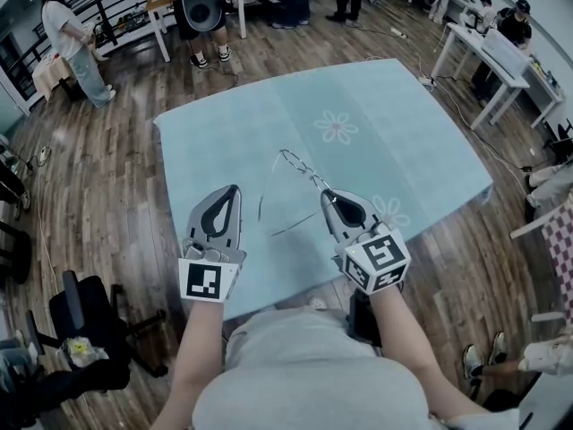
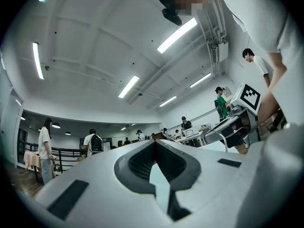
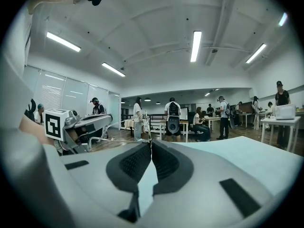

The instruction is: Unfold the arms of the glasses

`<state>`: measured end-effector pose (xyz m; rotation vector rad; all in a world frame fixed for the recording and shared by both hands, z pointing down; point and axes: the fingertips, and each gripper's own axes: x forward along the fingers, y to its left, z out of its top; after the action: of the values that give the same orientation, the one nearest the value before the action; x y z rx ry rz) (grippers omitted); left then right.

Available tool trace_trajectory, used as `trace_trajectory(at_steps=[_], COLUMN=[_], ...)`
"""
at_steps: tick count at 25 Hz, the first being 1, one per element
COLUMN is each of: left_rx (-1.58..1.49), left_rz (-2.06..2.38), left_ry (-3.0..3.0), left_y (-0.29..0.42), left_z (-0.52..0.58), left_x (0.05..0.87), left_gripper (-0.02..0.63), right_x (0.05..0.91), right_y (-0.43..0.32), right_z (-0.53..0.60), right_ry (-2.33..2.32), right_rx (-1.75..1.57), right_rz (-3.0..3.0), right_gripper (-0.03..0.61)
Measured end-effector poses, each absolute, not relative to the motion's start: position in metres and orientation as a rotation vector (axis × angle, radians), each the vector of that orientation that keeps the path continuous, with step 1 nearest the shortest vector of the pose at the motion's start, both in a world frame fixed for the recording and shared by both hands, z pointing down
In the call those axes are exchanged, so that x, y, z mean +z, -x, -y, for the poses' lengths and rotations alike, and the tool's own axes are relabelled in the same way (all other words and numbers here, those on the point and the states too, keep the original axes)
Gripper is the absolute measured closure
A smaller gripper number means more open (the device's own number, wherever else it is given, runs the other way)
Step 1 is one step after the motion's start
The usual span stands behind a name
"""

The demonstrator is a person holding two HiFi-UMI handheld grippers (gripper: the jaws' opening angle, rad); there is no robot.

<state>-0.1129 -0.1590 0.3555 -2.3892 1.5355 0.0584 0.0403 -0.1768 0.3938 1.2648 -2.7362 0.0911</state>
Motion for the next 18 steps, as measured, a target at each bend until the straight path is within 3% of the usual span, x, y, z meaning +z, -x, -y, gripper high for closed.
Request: trace_trajectory(at_steps=[18], left_rx=[0.062], left_rz=[-1.568], left_ry=[2.389], left_y=[0.1123], left_z=[0.1639], left_x=[0.3593], left_gripper=[0.607], right_x=[0.3906], right_y=[-0.0372], right_z=[0.1766], right_ry=[-1.295], right_rx=[0.094], right_rz=[2.74], right_gripper=[0.568])
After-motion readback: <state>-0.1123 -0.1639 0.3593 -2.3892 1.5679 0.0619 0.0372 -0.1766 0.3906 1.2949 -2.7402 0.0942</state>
